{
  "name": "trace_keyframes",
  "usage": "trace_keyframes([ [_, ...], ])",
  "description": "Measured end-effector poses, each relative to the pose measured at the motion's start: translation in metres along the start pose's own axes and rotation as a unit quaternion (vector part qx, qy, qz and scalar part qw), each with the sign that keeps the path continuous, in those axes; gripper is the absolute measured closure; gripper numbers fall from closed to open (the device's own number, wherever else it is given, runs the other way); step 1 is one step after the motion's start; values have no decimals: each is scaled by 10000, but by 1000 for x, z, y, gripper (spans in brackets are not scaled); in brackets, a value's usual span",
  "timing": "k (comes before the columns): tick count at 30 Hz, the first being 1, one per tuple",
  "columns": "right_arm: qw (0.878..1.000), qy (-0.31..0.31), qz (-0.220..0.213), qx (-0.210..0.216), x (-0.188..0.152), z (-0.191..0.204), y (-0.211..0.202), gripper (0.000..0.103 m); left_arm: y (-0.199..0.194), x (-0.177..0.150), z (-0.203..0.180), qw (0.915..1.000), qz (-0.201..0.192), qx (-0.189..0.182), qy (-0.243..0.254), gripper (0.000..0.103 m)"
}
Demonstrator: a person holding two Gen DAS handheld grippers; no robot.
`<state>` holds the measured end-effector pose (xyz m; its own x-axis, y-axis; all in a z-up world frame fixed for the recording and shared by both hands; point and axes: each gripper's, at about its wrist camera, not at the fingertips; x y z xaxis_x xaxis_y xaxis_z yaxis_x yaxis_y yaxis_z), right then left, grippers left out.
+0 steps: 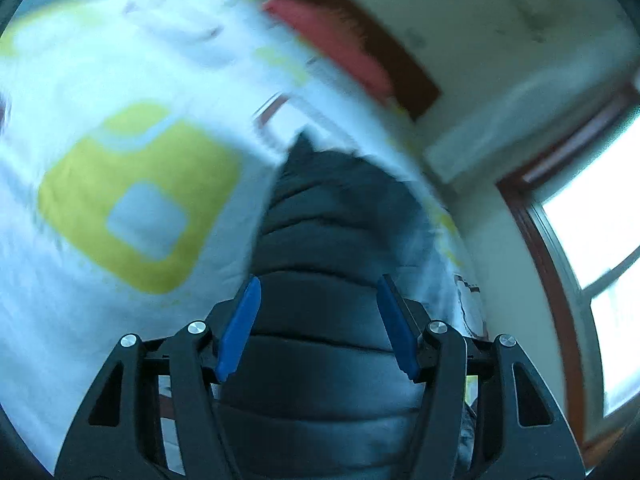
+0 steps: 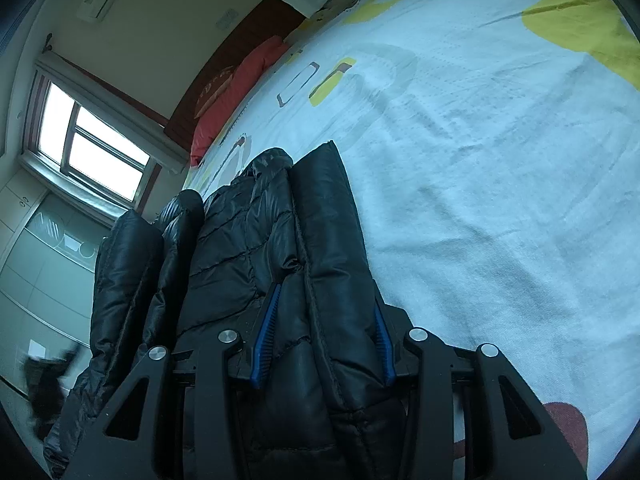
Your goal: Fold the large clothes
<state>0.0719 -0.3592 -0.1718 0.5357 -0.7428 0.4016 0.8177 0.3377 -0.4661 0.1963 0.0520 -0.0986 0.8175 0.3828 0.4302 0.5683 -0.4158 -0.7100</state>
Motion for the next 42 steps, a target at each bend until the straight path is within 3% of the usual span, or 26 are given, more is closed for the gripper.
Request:
trace_keyframes([
  [3,10000,15,-3,7,1,-1,-1,61,21,-2,23,9984,309,-194,-428,44],
  [6,10000,41,-33,-53,2,1,-6,61,33,-7,27,9932,523,-700,-773,43],
  [15,9980,-163,-568,-243,3,33,-39,59,39,-15,2,9942,568,-817,-409,35],
  [18,9959,-233,-826,-278,5,41,-51,45,45,-10,2,9939,595,-844,-376,34],
  [27,9943,309,-18,1021,3,48,-17,44,47,-11,-2,9943,580,-831,-318,32],
  [32,9896,346,265,1372,-1,60,1,44,47,-11,-2,9945,573,-823,-305,32],
  [39,9892,252,521,1345,-10,70,18,44,49,-13,-3,9947,563,-819,-268,32],
  [42,9892,219,620,1312,-12,71,21,53,50,-13,-2,9947,562,-825,-250,32],
])
Point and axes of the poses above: each gripper's, at about its wrist camera, not at the fingertips, and y roughly the way its jaws point, z to its left, x to its top, and after that the axes turned 11 degrees about x, right-handed
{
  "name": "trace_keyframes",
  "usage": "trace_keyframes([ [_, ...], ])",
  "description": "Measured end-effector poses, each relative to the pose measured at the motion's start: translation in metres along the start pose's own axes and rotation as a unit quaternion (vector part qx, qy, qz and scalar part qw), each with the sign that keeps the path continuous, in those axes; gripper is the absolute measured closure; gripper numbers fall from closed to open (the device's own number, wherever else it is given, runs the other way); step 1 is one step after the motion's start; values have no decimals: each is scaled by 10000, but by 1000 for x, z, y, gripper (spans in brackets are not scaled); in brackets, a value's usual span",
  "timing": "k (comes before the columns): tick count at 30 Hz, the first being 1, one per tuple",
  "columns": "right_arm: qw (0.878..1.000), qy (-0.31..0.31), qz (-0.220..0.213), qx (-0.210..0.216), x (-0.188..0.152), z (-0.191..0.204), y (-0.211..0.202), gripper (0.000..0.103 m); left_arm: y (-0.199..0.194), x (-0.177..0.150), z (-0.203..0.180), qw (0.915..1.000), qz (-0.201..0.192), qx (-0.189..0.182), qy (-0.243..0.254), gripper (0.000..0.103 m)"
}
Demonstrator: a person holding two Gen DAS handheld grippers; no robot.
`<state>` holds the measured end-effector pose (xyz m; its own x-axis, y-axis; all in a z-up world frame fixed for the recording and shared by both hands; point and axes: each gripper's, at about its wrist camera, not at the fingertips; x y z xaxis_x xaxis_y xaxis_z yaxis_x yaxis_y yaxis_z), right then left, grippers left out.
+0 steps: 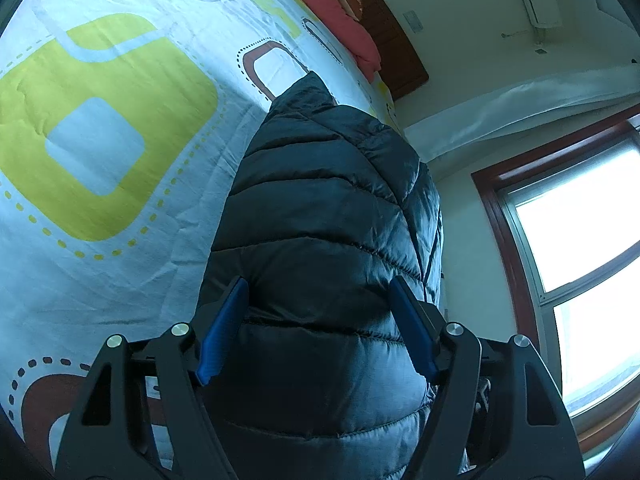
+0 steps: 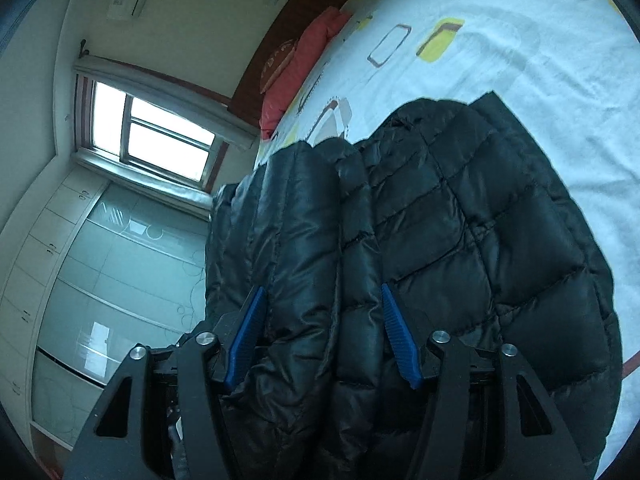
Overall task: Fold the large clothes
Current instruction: 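Grasp the jacket end with the right gripper and lift it toward the left gripper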
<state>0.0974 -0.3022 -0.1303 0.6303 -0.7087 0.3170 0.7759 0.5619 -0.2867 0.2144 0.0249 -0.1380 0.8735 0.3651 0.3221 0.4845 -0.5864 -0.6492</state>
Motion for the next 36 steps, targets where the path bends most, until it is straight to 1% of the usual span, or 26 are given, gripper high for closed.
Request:
trace_keyframes([
  [1,10000,-26,1,-32,-1,0,0,62,0,0,0,10000,0,0,5,32],
  [2,10000,-45,14,-20,-2,0,1,73,1,0,0,10000,3,-1,11,32],
  [3,10000,-70,4,-20,-1,1,1,77,0,0,0,10000,-2,8,8,32],
  [4,9999,-108,-30,-10,-2,2,1,83,0,0,-1,10000,0,31,29,32],
  [5,9998,-193,-106,-12,-2,7,-3,88,-1,0,-3,10000,8,61,71,32],
  [7,9985,-431,-314,-113,0,18,-11,90,-4,0,-9,9999,29,2,136,32],
  [9,9967,-567,-566,-160,7,24,-27,92,-9,0,-16,9996,55,-173,194,32],
  [10,9960,-572,-655,-187,12,23,-35,92,-10,-1,-22,9992,95,-247,300,32],
  [13,9939,-563,-809,-500,24,9,-56,92,-6,-9,-34,9981,221,-303,485,32],
  [15,9935,-459,-810,-655,29,-7,-63,92,3,-18,-39,9976,297,-275,562,32],
  [18,9941,-326,-666,-787,29,-32,-62,92,12,-26,-46,9965,252,-105,789,32],
  [21,9943,-332,-556,-844,26,-45,-54,92,19,-33,-57,9925,152,301,1176,32],
  [23,9949,-280,-502,-830,26,-51,-49,92,28,-37,-62,9871,103,612,1475,36],
  [24,9951,-250,-494,-814,28,-52,-48,92,31,-39,-63,9849,75,728,1569,36],
  [26,9958,-219,-459,-760,27,-56,-48,91,39,-42,-60,9820,50,836,1694,36],
  [28,9970,-91,-408,-647,30,-60,-50,90,40,-41,-58,9812,69,851,1732,36],
  [30,9975,-41,-349,-611,32,-56,-54,86,36,-39,-60,9806,86,799,1786,36],
  [31,9973,-58,-331,-654,32,-53,-60,81,30,-38,-60,9807,62,748,1806,36],
  [33,9966,-149,-315,-750,29,-39,-69,75,16,-37,-55,9845,33,612,1646,36],
  [34,9964,-187,-347,-751,26,-31,-75,64,9,-38,-50,9871,13,508,1521,34],
  [35,9963,-200,-386,-735,22,-23,-83,45,3,-40,-48,9886,-14,434,1444,30],
  [36,9965,-210,-422,-697,17,-17,-91,37,-4,-42,-44,9898,-36,365,1376,29],
])
Point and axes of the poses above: each gripper's, at about its wrist camera, not at the fingertips, and y roughly the way its jaws point, z to its left, x to its top, and after that the axes turned 11 degrees about x, right-handed
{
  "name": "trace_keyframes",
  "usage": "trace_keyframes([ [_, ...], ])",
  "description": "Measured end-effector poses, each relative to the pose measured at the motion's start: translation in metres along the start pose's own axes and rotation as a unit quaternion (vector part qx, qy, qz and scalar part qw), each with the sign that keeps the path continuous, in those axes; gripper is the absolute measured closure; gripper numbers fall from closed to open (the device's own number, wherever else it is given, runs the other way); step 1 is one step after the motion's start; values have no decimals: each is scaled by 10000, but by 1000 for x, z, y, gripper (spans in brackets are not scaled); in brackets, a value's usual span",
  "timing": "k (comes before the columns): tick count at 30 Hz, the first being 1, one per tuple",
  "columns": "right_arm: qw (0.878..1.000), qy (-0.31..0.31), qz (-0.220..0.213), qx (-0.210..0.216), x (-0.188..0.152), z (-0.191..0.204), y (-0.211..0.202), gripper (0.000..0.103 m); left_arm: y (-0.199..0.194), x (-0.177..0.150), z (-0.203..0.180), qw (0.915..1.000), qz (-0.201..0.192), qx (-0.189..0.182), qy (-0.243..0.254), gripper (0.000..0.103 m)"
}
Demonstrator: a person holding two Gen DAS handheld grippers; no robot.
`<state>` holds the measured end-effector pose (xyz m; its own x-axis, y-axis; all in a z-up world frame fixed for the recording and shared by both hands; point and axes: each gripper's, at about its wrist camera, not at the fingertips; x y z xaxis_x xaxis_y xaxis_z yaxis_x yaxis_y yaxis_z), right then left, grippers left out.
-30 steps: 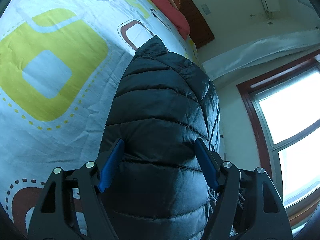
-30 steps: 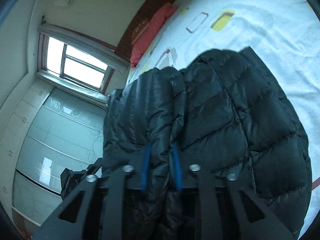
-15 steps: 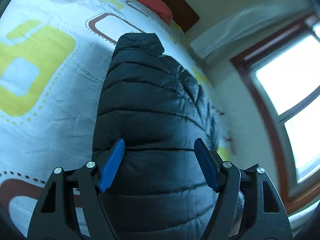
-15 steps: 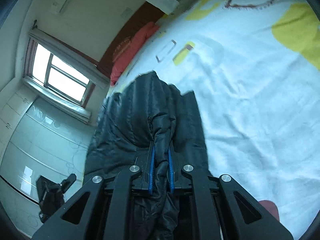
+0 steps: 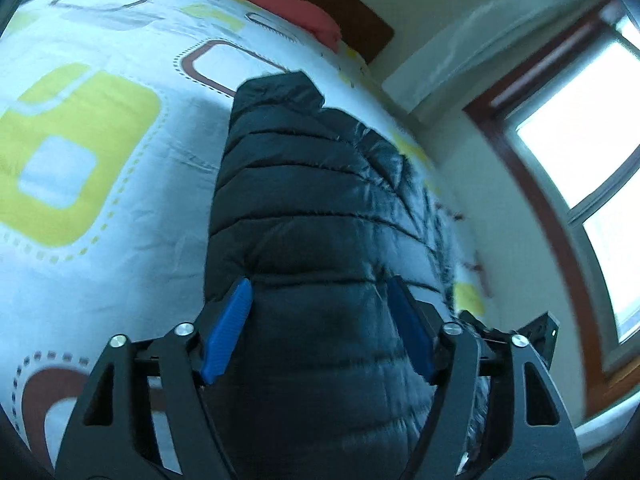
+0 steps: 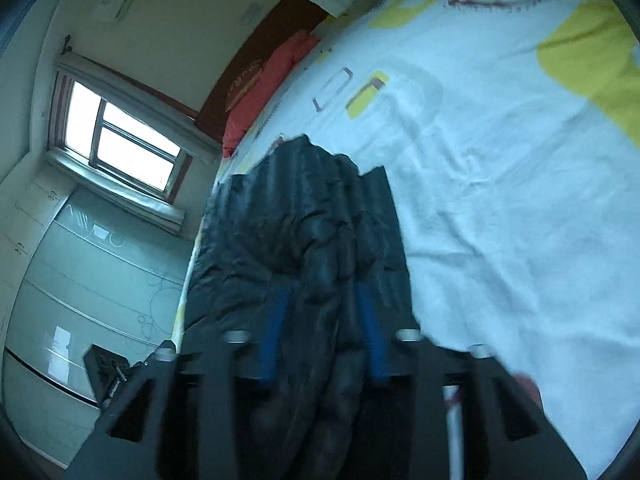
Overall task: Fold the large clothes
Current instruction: 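Grasp the jacket end with the right gripper and lift it toward the left gripper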
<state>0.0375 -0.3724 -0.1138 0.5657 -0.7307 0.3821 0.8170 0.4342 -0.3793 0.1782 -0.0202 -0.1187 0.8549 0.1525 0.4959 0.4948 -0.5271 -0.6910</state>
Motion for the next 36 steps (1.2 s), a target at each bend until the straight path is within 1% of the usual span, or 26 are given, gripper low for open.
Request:
trace_keyframes([
  [1,10000,-14,-3,53,-4,3,-6,34,-9,-5,7,9999,-13,-80,-86,27],
  [3,9998,7,75,189,-15,14,-18,34,-19,-17,16,9996,52,-173,-194,25],
  [6,9988,-1,178,465,-33,28,-27,34,-23,-33,25,9983,261,-328,-412,22],
  [9,9984,-85,360,432,-45,34,-23,34,-17,-42,24,9984,364,-252,-359,22],
  [10,9988,-152,401,238,-49,33,-19,36,-13,-46,22,9986,387,-170,-317,22],
  [11,9987,-242,431,-115,-53,30,-16,54,-10,-47,22,9987,392,-128,-303,22],
  [12,9982,-225,502,-249,-55,25,-13,64,-7,-47,22,9987,410,-84,-305,22],
  [13,9980,-105,584,-218,-58,17,-9,76,-3,-47,22,9984,453,-26,-341,24],
  [14,9978,21,628,-214,-62,7,-6,80,-1,-49,22,9982,470,41,-362,27],
  [15,9976,37,646,-241,-63,3,-3,81,1,-51,21,9984,440,123,-327,31],
  [17,9977,73,629,-232,-70,-10,2,83,3,-55,18,9988,380,291,-133,37],
  [19,9979,139,601,-173,-73,-20,3,86,8,-58,17,9985,360,413,-43,38],
  [22,9982,284,519,-10,-77,-34,4,87,19,-62,25,9981,448,385,-175,38],
  [25,9983,269,491,133,-78,-34,-2,86,19,-62,28,9987,409,273,-155,38],
  [26,9983,262,480,181,-78,-33,-4,84,17,-62,29,9989,383,225,-131,37],
  [28,9983,224,498,212,-76,-27,-8,77,11,-60,33,9991,372,113,-177,34],
  [30,9982,173,550,158,-73,-17,-17,66,2,-60,37,9989,384,9,-278,32],
  [31,9982,129,566,153,-71,-10,-23,55,-6,-56,39,9990,325,-7,-302,28],
  [32,9984,79,547,122,-69,-6,-27,46,-13,-52,42,9992,247,-14,-323,25],
  [34,9988,-204,440,-65,-57,10,-38,44,-22,-41,50,9991,103,-110,-393,23],
  [36,9986,-399,333,-94,-40,21,-37,44,-21,-22,57,9986,62,-154,-499,22],
])
Point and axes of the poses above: each gripper's, at about its wrist camera, not at the fingertips, and y roughly the way its jaws point, z to its left, x to its top, and after that the axes turned 11 degrees about x, right-handed
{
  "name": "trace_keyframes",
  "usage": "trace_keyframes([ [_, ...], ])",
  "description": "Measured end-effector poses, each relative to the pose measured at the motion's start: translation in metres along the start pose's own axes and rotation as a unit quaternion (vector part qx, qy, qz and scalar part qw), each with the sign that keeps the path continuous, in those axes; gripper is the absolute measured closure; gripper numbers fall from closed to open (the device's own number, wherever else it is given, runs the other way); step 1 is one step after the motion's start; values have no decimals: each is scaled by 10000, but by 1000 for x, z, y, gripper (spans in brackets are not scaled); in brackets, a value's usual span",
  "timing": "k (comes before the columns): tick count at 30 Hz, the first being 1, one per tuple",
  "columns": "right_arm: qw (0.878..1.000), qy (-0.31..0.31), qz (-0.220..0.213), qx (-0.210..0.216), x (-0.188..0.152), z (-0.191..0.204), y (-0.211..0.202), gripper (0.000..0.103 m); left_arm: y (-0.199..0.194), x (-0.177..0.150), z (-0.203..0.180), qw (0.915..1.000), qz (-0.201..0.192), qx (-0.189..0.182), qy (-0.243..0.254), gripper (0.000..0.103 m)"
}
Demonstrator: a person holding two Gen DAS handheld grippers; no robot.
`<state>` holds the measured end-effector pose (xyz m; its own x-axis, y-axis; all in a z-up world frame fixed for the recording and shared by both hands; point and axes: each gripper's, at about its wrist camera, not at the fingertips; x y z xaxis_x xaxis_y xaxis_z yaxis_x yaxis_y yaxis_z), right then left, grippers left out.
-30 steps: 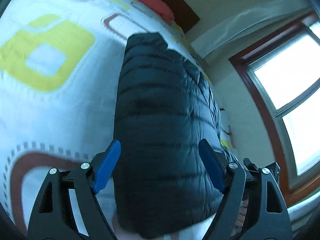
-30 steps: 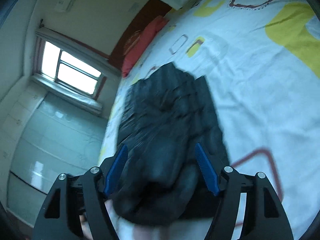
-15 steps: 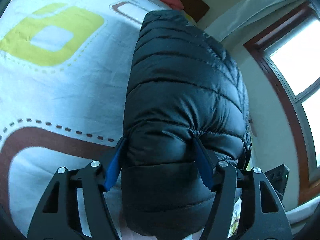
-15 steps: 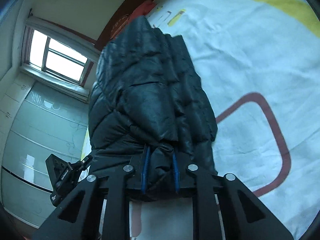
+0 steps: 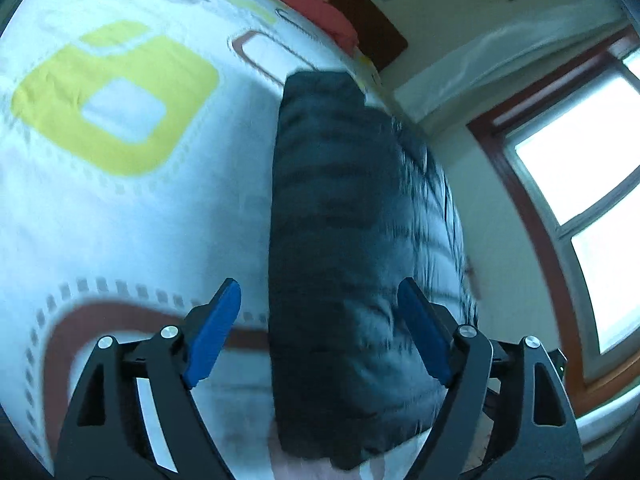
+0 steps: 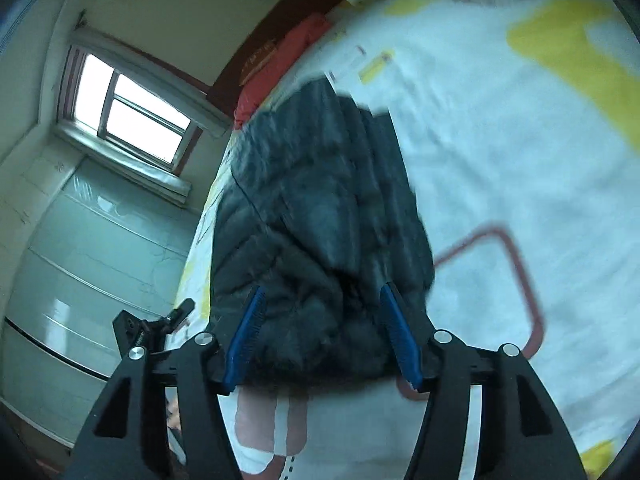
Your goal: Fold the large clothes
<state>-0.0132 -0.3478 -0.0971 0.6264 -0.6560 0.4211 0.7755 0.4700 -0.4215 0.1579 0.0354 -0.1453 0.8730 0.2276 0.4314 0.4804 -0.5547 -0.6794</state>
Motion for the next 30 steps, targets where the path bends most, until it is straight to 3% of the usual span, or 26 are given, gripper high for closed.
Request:
trace_keyframes([
  [7,9992,-155,-237,-285,83,-3,59,44,48,54,-19,9990,241,-141,-359,22],
  [9,9991,-146,-162,-355,95,-7,82,51,62,59,-29,9992,280,0,-279,22],
  [11,9986,-112,-96,-508,95,-11,88,71,72,59,-36,9990,352,97,-260,23],
  [14,9986,84,0,-517,93,-29,102,79,82,57,-42,9984,339,410,-203,30],
  [21,9985,267,-152,-448,78,-54,107,84,96,46,-48,9960,165,875,16,35],
  [27,9983,234,-226,-490,70,-51,98,83,102,47,-41,9962,259,830,-56,31],
  [30,9979,186,-272,-565,72,-38,86,75,95,51,-31,9969,367,616,-337,26],
])
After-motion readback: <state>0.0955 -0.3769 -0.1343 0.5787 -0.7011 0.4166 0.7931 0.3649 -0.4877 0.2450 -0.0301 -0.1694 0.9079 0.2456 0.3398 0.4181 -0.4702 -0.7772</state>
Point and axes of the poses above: each gripper's, at about its wrist camera, not at the fingertips, and y roughly the way its jaws point, z to its left, x to its top, and after that the axes turned 11 degrees about x, right-handed
